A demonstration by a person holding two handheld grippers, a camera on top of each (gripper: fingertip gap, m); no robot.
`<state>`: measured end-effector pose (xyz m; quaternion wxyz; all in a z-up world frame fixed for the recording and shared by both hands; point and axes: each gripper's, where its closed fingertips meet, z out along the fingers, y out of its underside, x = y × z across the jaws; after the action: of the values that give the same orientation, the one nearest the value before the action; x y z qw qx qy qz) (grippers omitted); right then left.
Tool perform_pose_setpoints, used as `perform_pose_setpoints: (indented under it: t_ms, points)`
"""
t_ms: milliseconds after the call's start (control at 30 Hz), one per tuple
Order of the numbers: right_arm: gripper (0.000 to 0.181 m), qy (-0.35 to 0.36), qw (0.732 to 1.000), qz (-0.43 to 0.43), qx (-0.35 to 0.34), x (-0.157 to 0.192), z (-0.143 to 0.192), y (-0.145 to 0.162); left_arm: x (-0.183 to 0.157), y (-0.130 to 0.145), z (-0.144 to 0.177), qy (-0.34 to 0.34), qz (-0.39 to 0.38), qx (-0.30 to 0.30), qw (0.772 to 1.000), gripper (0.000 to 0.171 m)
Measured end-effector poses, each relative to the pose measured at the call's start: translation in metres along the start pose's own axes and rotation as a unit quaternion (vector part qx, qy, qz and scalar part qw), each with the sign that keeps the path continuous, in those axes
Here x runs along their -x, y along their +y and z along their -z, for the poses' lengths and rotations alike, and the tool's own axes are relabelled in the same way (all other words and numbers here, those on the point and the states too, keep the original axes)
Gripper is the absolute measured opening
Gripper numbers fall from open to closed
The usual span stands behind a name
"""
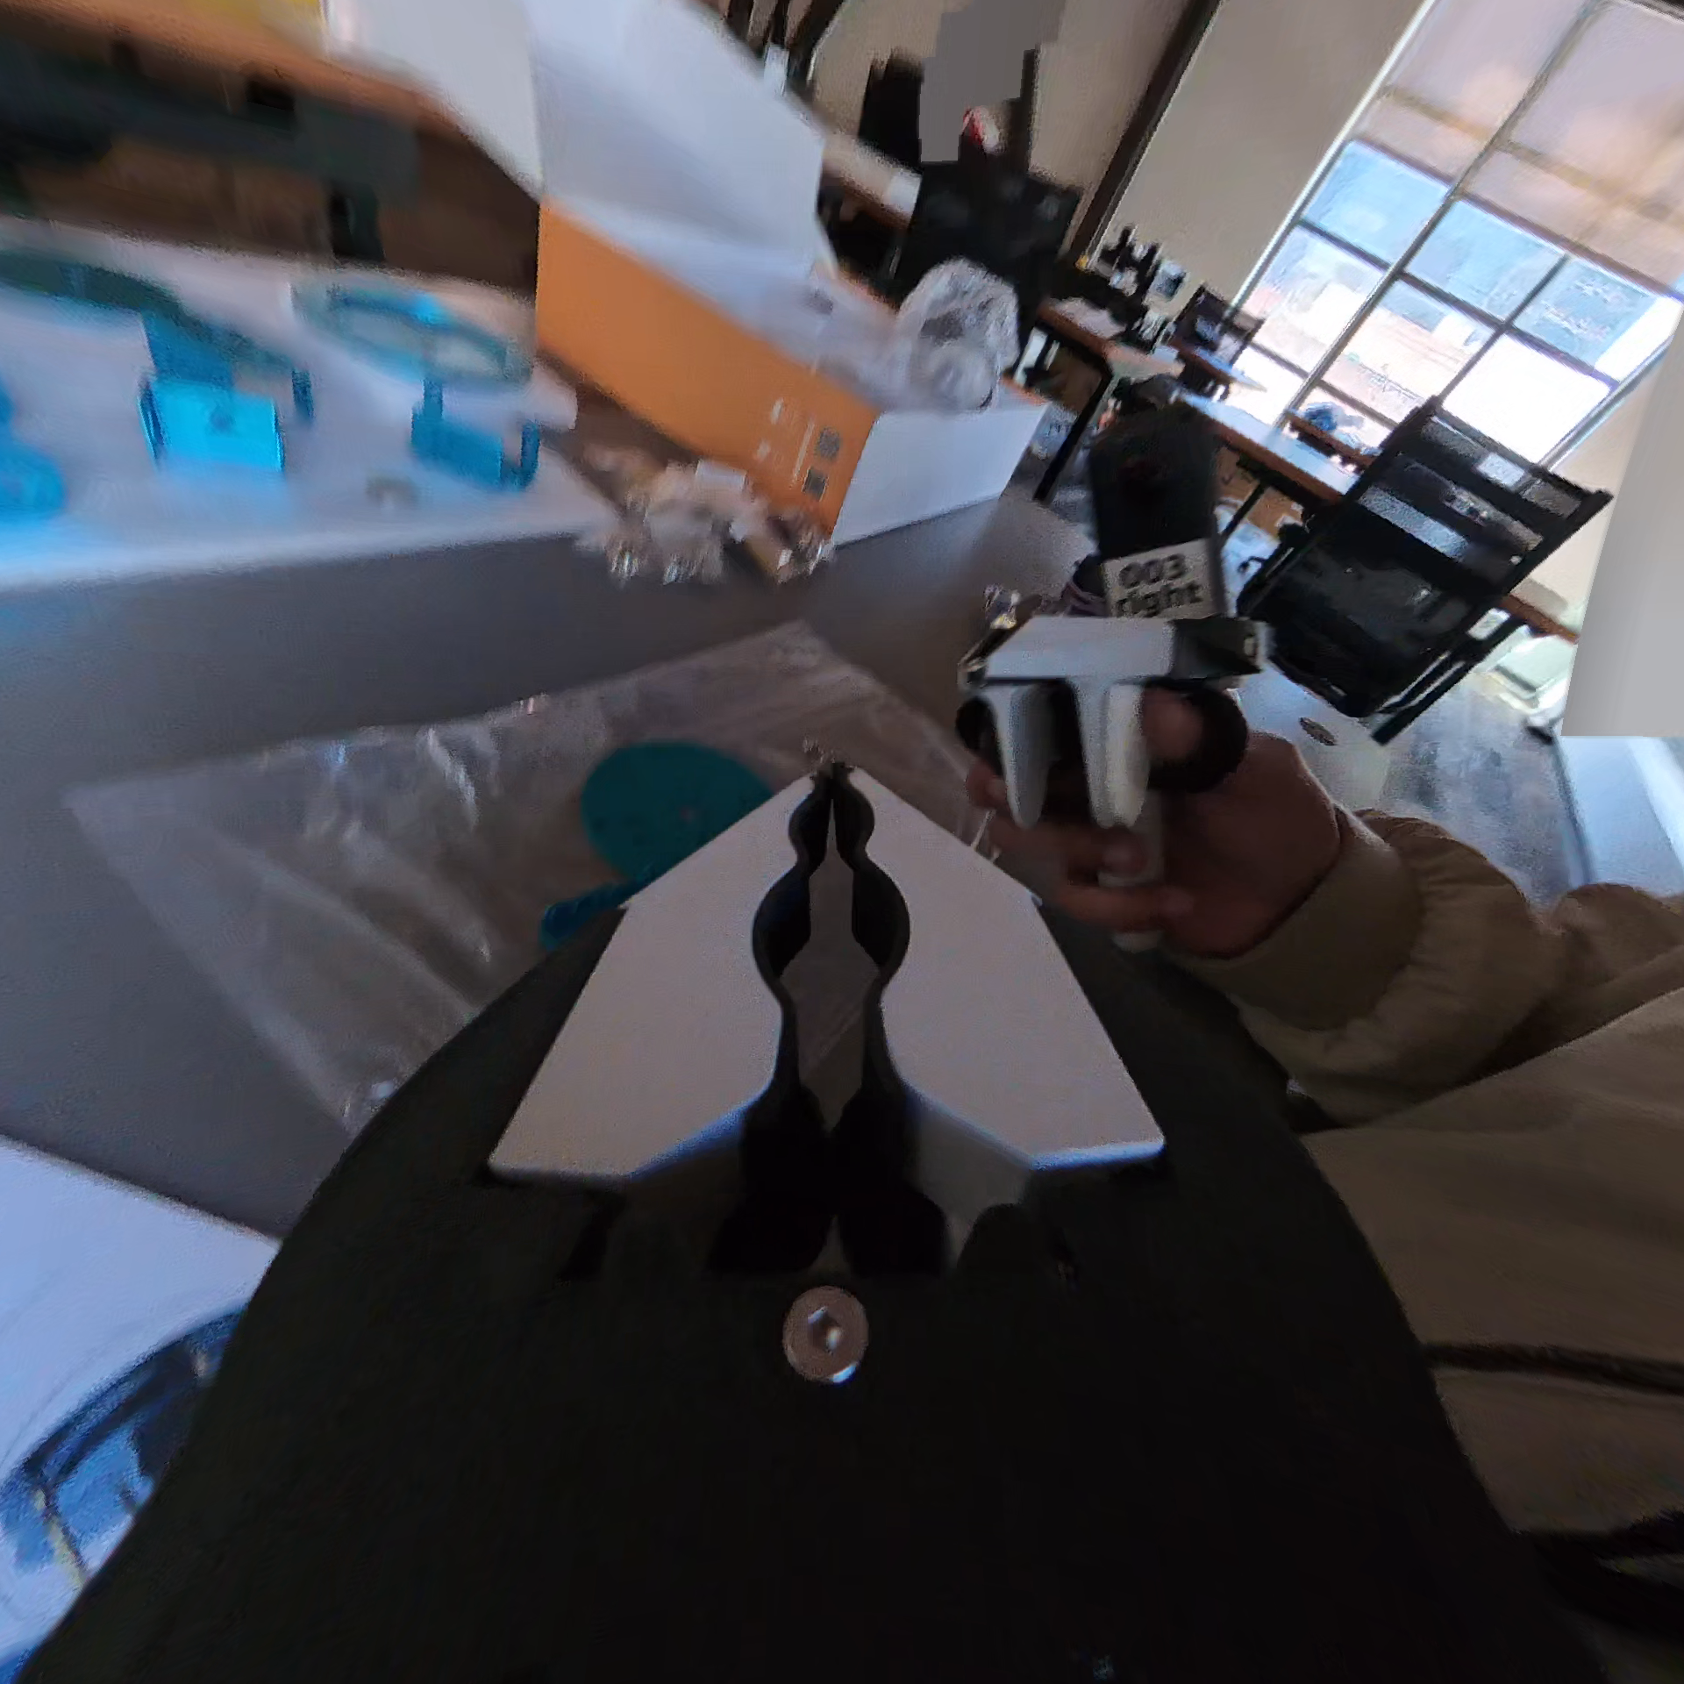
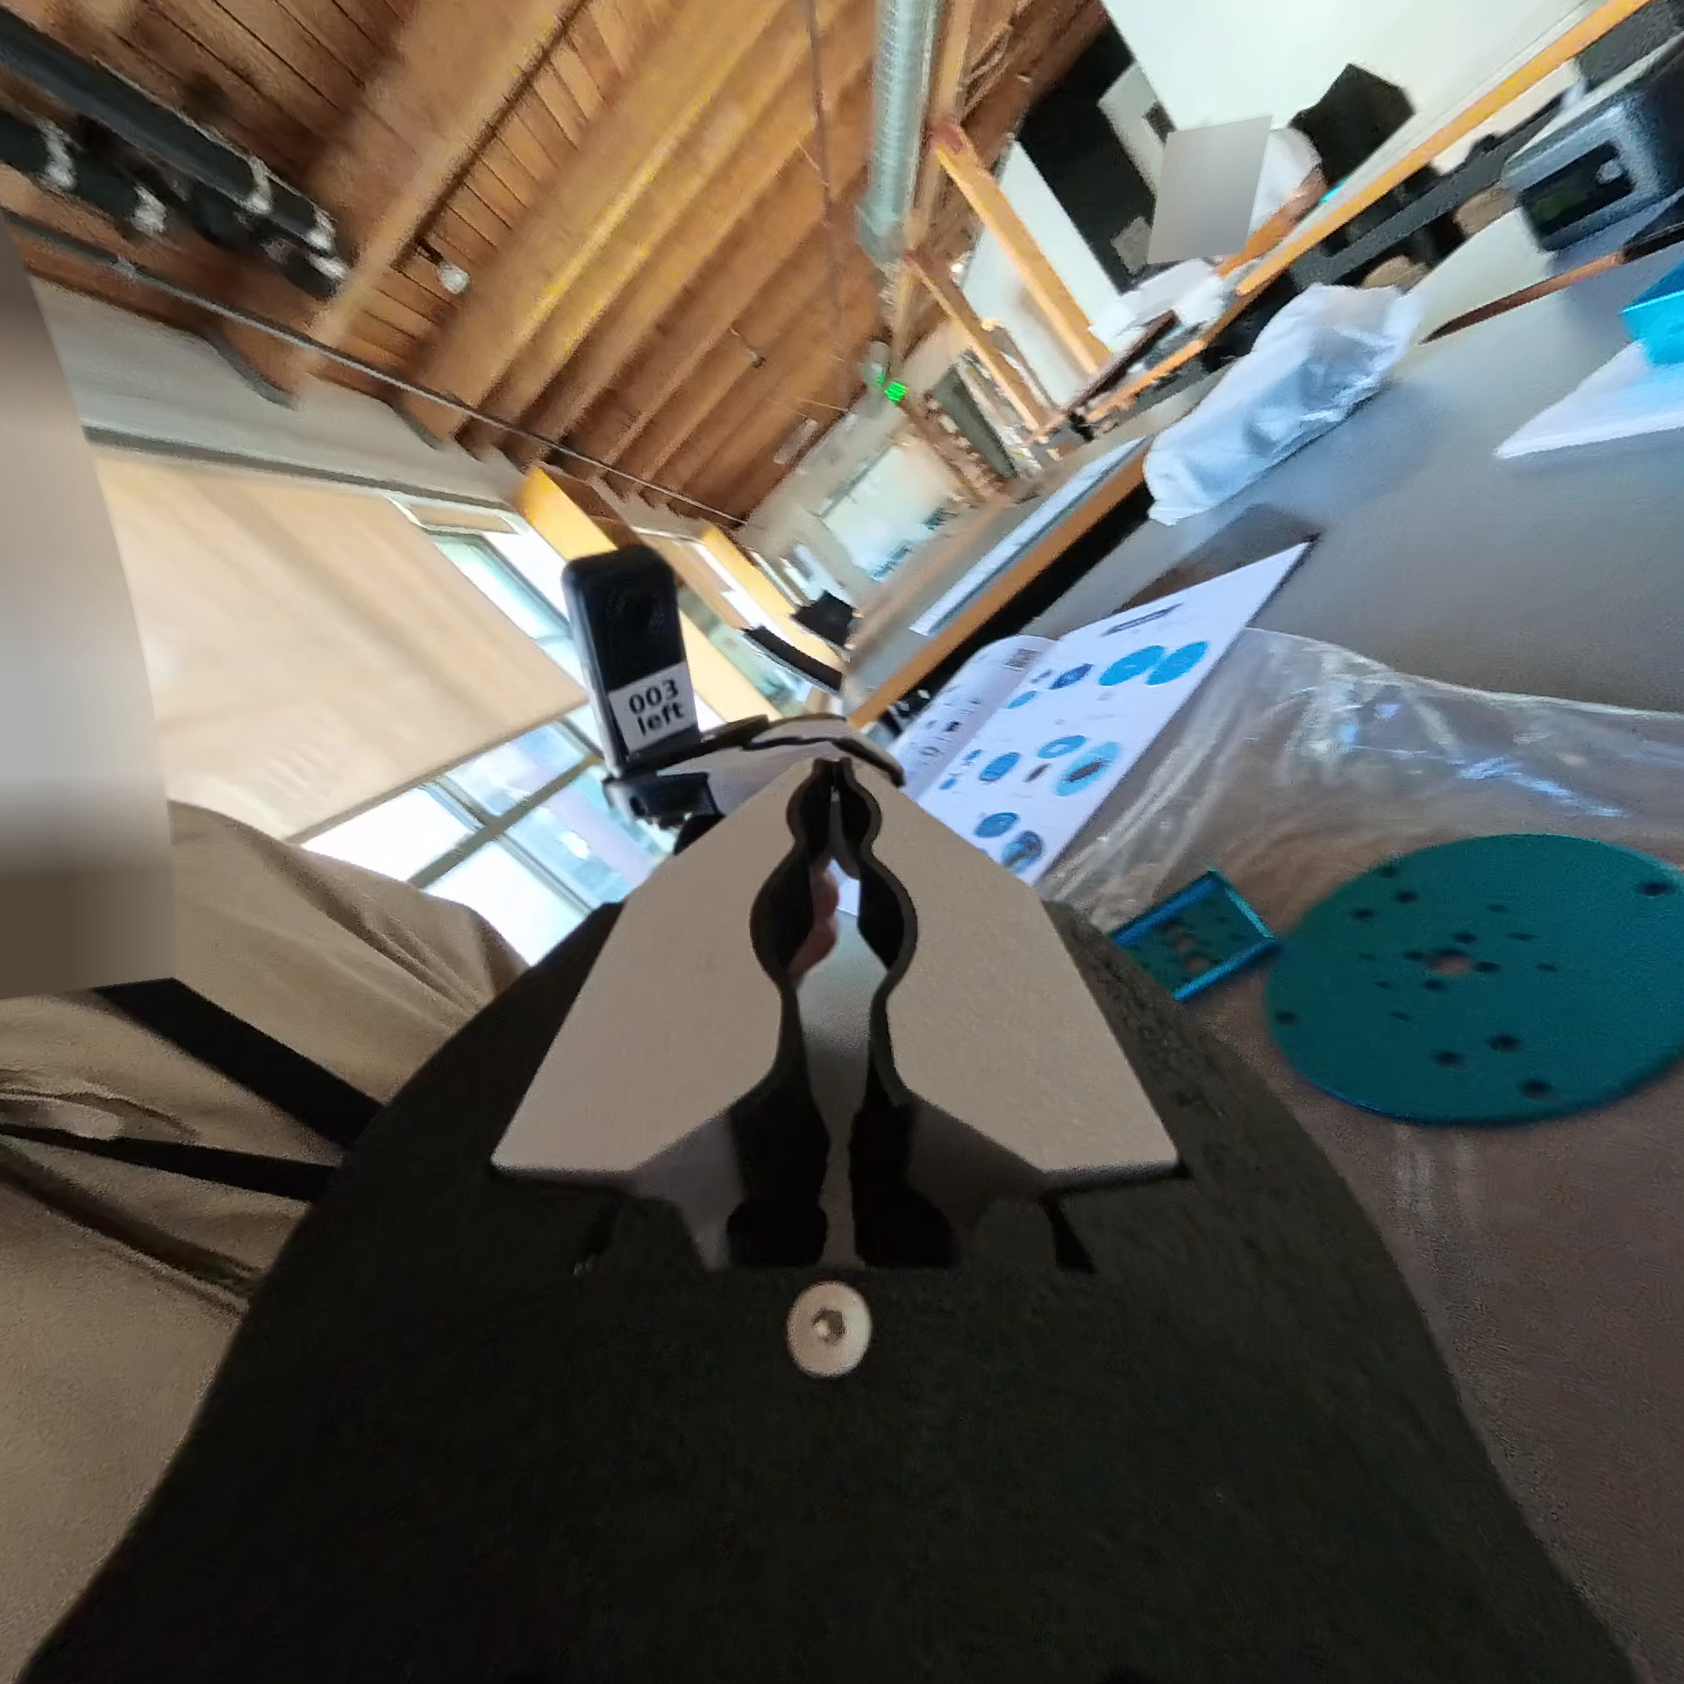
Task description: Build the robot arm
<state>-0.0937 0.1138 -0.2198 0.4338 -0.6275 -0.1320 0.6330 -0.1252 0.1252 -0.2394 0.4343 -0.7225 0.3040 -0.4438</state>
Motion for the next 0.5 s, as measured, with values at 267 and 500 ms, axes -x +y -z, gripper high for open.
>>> perform_pose_setpoints:
  t_ms: [267,500]
  points:
    - [0.0,-0.042,0.995,-0.089,-0.001,0.011,-0.013,0.009,-0.028,-0.008,-0.005,-0.139,-0.328,-0.064,0.932,0.023]
    - [0.0,-0.064,0.989,-0.132,0.005,0.017,-0.02,0.017,-0.038,-0.005,-0.007,-0.132,-0.38,-0.054,0.914,0.013]
